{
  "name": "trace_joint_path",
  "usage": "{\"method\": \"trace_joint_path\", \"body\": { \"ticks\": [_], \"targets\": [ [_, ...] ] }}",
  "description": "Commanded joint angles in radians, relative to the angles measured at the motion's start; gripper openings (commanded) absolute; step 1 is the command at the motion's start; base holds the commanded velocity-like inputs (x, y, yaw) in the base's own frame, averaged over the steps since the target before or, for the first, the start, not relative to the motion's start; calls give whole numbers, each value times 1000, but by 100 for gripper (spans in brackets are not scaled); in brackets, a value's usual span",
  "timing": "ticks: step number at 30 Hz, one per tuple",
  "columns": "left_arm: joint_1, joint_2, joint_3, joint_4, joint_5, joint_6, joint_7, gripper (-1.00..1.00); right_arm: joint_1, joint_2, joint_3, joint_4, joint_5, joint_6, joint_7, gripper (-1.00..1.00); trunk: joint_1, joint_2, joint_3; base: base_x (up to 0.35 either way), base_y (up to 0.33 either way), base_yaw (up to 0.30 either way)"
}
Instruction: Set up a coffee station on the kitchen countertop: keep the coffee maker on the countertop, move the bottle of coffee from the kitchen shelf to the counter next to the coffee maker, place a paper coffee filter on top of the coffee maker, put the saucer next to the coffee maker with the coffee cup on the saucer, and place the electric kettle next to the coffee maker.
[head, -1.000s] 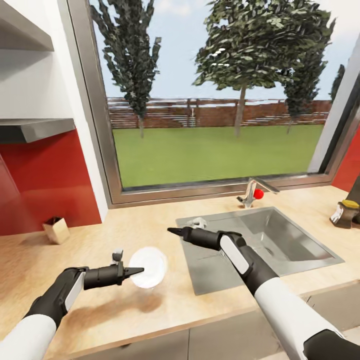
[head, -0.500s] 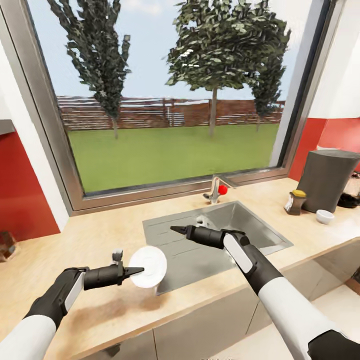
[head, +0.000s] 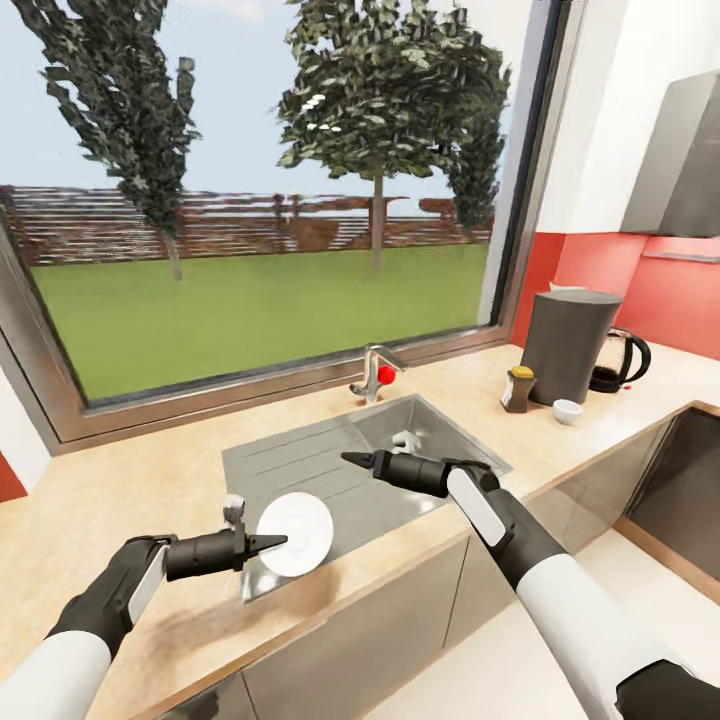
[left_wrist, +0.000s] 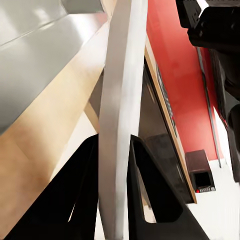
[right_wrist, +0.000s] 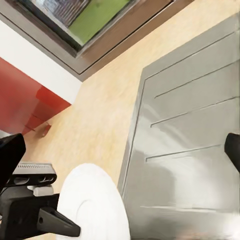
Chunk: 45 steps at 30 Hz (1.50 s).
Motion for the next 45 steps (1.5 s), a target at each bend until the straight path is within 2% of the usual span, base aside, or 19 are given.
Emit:
{"method": "trace_joint_path", "body": {
  "ticks": [1,5,9,14,36,45],
  "targets": [
    [0,0,0,-1,2,5,1,-100,-1,-1,2,0,-3,3,0,100,1,-2,-3,0,-21,-291],
    [-1,0,0,-1,2,5,1,-100,-1,-4,2,1,-3,3,0,100,1,-2,-3,0,-8,-278],
    [-1,-2,0,-1,2,5,1,-100,-1,-20,3,2,-6,3,0,100,1,-2,-3,0,-1,-274],
    [-1,-4,0,-1,2,5,1,-100,-1,-23,2,1,-7,3,1,100,1,-2,-3,0,0,-298],
    [0,-8,0,-1,2,5,1,-100,-1,-24,2,3,-7,3,2,100,1,-2,-3,0,-2,-300],
    [1,-10,-1,-1,1,3,2,-100,-1,-24,2,3,-7,3,2,100,1,-2,-3,95,-224,-300]
  ]
}}
